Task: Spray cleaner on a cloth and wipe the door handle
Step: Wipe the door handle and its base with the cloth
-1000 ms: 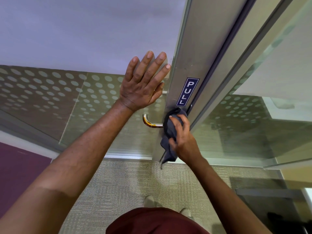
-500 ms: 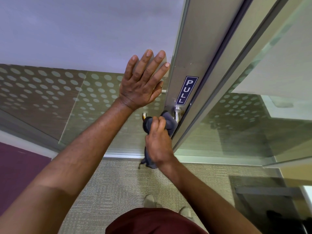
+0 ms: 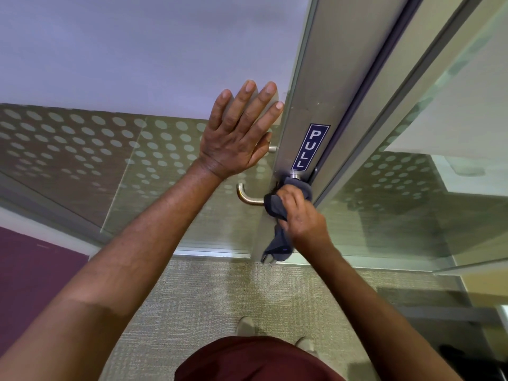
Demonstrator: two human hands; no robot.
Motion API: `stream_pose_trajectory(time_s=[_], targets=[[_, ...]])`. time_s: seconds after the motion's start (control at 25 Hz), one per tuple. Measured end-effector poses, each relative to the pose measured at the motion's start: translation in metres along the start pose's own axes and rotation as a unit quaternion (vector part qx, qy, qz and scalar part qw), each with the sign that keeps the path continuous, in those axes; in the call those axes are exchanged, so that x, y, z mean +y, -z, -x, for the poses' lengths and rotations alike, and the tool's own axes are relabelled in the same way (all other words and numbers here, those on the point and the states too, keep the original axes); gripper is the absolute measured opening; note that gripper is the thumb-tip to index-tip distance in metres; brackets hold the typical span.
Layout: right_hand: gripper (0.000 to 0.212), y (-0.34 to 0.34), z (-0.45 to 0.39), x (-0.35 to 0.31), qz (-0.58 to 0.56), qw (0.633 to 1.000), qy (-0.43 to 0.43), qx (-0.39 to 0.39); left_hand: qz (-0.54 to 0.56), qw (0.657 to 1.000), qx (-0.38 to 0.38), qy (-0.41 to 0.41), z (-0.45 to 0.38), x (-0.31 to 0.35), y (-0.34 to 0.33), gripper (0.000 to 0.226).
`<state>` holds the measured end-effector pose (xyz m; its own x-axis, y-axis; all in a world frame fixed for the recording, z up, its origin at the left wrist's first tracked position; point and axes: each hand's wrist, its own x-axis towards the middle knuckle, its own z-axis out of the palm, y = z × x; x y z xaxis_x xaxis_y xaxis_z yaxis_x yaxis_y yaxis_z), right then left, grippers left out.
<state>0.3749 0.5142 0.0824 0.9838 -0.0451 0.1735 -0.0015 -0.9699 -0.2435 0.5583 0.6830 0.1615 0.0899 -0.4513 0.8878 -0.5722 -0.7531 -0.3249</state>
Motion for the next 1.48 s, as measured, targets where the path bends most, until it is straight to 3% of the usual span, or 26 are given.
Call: stream_pose_trajectory(time_s=[0.08,0.2,0.4,0.56,0.76,0.88,0.96,1.04,1.16,1.36,1.48], targets=[[0.072,-0.004,-0.002,-0.002,-0.046,0.999,-0.002,0.0,-0.003,1.0,-0.002,0.001,0.002,-0.002,0.001,0.076],[0.068,-0.011,-0.004,-0.032,-0.15,0.986,-0.073,0.009,0.004,1.0,-0.002,0.001,0.0,0.002,-0.001,0.073],[0.051,-0.014,-0.007,-0.081,-0.163,0.977,-0.132,0.022,0.007,1.0,0.001,-0.001,0.002,-0.001,0.0,0.075],[0.042,-0.018,-0.013,-0.111,0.012,0.995,-0.062,-0.077,0.006,1.0,0.005,0.0,0.003,0.0,-0.002,0.074],[0.066,-0.027,-0.034,-0.136,0.107,0.985,-0.09,-0.1,0.005,1.0,0.007,-0.003,0.0,0.002,-0.004,0.073],[0.078,-0.028,-0.042,-0.14,0.259,0.959,-0.015,-0.11,-0.003,1.0,0.017,0.002,-0.002,-0.002,-0.005,0.071],[0.073,-0.025,-0.039,-0.133,0.332,0.937,0.028,-0.107,-0.003,1.0,0.015,0.008,0.0,-0.001,-0.005,0.068],[0.068,-0.018,-0.036,-0.128,0.274,0.956,0.0,-0.107,-0.002,1.0,0.01,0.008,0.002,0.001,-0.004,0.067],[0.046,-0.011,-0.039,-0.122,0.078,0.991,-0.078,-0.071,-0.004,1.0,0.007,0.006,0.003,-0.001,-0.002,0.069],[0.054,-0.007,-0.067,-0.11,-0.14,0.955,-0.212,-0.152,0.002,1.0,0.002,0.0,0.006,0.001,-0.002,0.075],[0.045,-0.009,-0.06,-0.124,-0.007,0.975,-0.182,-0.124,0.004,1.0,-0.001,-0.002,0.006,0.0,-0.002,0.075]])
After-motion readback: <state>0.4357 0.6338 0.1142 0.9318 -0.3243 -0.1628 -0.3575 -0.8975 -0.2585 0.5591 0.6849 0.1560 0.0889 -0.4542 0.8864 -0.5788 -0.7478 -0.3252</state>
